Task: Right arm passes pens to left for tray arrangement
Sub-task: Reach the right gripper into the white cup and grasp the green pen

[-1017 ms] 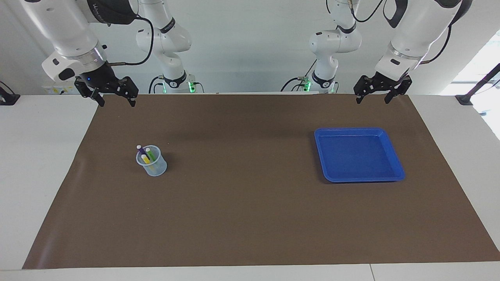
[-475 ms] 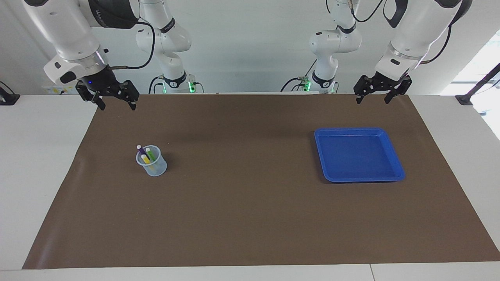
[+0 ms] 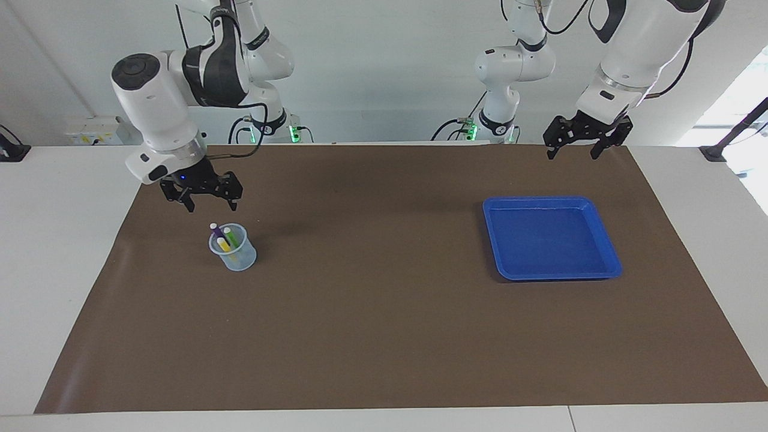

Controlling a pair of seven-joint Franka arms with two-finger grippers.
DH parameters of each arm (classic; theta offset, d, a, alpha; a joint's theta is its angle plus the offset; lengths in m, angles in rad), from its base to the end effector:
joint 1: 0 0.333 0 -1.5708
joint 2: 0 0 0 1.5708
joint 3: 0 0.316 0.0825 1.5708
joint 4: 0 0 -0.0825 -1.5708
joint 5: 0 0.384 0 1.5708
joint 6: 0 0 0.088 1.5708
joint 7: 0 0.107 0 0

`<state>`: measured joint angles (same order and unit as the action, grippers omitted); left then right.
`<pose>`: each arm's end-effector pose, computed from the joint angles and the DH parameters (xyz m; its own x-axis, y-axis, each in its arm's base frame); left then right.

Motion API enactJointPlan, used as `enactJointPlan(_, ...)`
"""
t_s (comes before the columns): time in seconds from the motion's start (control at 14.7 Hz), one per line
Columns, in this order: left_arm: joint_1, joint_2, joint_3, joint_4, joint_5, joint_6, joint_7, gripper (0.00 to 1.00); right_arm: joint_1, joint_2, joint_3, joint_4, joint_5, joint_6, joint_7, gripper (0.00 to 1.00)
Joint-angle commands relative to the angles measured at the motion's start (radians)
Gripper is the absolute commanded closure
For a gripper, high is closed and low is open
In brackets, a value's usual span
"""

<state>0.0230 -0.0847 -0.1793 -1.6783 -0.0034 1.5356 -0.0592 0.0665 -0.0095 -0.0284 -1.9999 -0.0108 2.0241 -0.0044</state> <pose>0.5162 -0.0857 0.6159 0.9937 -0.0953 -0.0585 -0.0963 -0.9952 -0.0152 0.5550 0.0205 0.4647 0.9983 0.0472 0.0336 0.0469 -0.9989 0.0097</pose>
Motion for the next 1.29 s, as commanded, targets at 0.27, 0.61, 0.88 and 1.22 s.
enactJointPlan(0.27,0.008,-0.015,0.0,-0.005,-0.003,-0.014,-0.001,0.0,0.007,-0.012,0.004,-0.152,0.002,0.165,-0.031,0.17)
enactJointPlan(0.61,0.008,-0.015,0.0,-0.005,-0.003,-0.014,-0.001,0.0,-0.007,-0.015,0.002,-0.171,0.0,0.209,-0.063,0.19)
enactJointPlan(0.88,0.008,-0.015,0.0,-0.005,-0.003,-0.014,-0.001,0.0,-0.007,-0.02,0.002,-0.183,-0.002,0.211,-0.063,0.32)
enactJointPlan(1.22,0.006,-0.015,0.0,-0.005,-0.003,-0.014,-0.001,0.0,-0.017,-0.02,0.002,-0.183,-0.002,0.209,-0.065,0.95)
